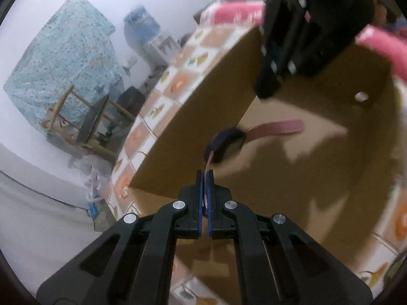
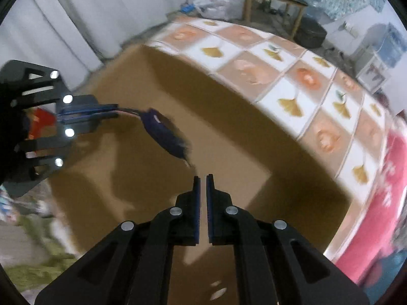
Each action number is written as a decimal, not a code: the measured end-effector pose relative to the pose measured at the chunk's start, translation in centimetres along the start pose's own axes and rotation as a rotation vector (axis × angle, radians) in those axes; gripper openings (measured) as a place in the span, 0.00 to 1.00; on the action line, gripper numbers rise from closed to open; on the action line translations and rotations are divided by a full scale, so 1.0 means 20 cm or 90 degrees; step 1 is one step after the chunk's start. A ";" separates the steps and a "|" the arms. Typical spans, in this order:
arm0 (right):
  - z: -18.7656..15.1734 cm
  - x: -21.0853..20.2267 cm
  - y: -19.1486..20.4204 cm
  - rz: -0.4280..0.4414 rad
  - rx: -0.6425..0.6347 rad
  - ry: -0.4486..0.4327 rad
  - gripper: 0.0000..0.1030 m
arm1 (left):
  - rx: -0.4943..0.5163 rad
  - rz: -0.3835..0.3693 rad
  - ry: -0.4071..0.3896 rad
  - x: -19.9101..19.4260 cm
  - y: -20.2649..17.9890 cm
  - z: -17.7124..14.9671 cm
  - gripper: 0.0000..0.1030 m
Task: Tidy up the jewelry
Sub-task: 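Lift the pink smartwatch with the right tool and drop it into the box, then withdraw the right tool from the box toward the bracelets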
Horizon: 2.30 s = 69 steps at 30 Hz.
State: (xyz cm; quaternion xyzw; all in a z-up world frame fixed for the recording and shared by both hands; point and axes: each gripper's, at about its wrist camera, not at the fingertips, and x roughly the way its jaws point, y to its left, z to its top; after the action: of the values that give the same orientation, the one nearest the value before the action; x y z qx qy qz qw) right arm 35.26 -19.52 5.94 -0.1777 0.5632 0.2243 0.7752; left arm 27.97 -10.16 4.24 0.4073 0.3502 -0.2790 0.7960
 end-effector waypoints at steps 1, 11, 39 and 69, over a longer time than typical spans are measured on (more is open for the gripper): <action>0.02 0.02 -0.02 -0.014 -0.007 -0.001 0.05 | -0.006 -0.004 0.006 0.04 0.01 0.02 0.00; -0.03 0.19 -0.20 0.080 0.126 0.006 0.05 | -0.023 -0.088 0.074 0.17 0.01 0.01 0.01; -1.25 -0.36 0.67 -0.051 0.325 -0.180 0.88 | -0.608 -0.193 -0.033 -0.49 -0.29 -0.87 0.89; -1.46 0.11 0.65 -0.161 0.419 -0.096 0.94 | -0.505 -0.054 0.103 -0.18 -0.58 -0.84 0.94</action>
State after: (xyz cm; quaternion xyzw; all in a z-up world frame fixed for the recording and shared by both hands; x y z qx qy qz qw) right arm 5.50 -23.70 -5.34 0.0300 0.5199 -0.0543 0.8520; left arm 11.85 -1.42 -5.37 0.0747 0.5086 -0.1218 0.8490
